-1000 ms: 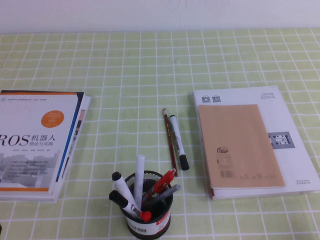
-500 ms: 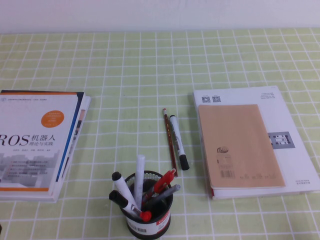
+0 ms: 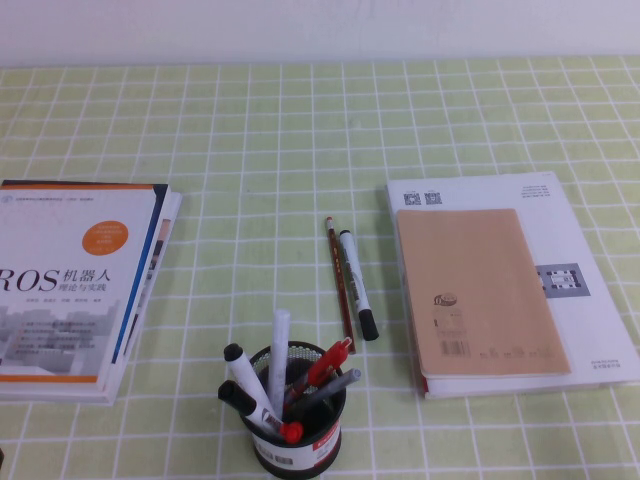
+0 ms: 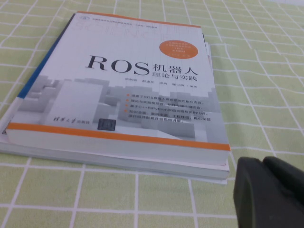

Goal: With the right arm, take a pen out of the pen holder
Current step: 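Take a marker out of the pen holder and lay it on the table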

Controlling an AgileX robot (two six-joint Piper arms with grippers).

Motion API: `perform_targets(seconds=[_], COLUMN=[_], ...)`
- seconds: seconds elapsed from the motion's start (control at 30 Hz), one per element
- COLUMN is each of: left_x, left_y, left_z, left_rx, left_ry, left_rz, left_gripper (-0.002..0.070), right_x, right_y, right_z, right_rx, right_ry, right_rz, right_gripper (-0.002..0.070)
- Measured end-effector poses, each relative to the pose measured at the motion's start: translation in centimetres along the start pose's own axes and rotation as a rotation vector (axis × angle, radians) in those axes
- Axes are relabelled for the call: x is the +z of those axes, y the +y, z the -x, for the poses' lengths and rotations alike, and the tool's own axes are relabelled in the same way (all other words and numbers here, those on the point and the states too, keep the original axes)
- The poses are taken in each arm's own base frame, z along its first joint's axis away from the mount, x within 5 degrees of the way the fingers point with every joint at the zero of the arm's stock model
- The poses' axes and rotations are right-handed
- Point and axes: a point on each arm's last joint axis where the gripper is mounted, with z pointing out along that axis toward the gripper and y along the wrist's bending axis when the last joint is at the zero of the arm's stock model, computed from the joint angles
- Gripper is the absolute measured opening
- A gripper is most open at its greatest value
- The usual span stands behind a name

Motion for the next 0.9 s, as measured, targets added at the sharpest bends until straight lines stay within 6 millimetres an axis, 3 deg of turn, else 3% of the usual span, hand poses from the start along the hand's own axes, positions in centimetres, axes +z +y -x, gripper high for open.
perform_targets(seconds=[0.37,0.53,0.7,0.9], left_x=[0.0,0.0,0.0,0.0], left_y=[0.0,0.0,0.0,0.0], left_z=[0.0,0.0,0.0,0.0], left_rx=[0.0,0.0,0.0,0.0], left_ry=[0.0,0.0,0.0,0.0], left_rz=[0.0,0.0,0.0,0.0], left_gripper=[-0.0008,-0.0008,-0.0008,-0.0008], right_x=[0.0,0.3,2.3,5.7], right_y=[0.2,2.3,4.0,4.7], right_z=[0.0,1.7,3.2,4.9], right_rx=[0.066,0.061,0.026,-0.081], right_ry=[0.001,0.117,0.38,0.578], right_rz=[0.022,0.062,0.04,-0.016], right_gripper=[-0.0012,-0.0012,-0.0012,-0.0012])
